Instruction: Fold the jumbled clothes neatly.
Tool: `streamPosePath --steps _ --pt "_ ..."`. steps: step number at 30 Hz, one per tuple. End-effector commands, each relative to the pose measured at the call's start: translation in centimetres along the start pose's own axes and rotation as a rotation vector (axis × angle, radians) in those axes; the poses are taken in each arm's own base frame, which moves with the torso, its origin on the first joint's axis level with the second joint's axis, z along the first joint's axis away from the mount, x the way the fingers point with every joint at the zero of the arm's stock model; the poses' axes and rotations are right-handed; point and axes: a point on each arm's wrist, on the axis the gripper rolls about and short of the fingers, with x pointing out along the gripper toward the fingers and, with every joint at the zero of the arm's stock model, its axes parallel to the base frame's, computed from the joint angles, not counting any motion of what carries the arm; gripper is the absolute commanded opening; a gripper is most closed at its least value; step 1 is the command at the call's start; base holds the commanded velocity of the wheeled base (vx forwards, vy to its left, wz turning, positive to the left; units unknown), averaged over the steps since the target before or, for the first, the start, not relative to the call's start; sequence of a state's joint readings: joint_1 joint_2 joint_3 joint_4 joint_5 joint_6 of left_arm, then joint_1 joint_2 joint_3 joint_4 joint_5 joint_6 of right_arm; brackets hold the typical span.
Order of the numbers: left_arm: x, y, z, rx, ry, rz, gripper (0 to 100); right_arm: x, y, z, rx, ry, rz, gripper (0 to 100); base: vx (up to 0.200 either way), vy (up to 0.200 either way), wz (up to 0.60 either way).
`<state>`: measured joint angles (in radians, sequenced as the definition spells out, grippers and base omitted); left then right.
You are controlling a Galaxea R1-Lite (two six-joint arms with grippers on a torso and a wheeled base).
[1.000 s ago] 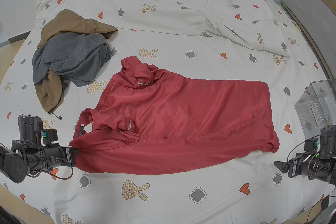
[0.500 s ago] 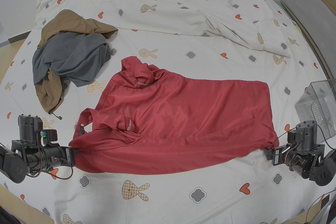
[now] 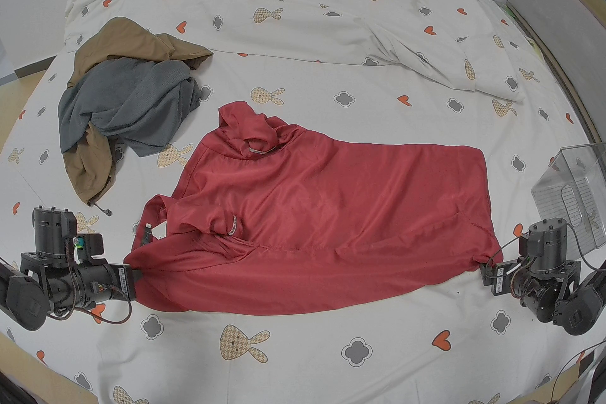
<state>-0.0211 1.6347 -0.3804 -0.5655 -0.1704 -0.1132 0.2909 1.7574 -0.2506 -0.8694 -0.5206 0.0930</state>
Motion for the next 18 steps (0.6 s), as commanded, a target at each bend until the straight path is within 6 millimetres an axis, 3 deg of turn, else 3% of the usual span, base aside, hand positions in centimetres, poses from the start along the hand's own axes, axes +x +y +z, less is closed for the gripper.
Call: streamPosePath --steps 1,18 --pt "-0.1 0.3 0.3 -0.007 -0.013 0.009 0 -0.6 -0.9 0.5 0.023 -0.029 -0.035 100 0.0 0.0 0.0" --pt "-0.4 0.5 0.5 -0.014 -0.026 0.02 0 -1.4 -3.2 -0.7 -0.042 0.005 -0.136 100 0.0 0.0 0.0"
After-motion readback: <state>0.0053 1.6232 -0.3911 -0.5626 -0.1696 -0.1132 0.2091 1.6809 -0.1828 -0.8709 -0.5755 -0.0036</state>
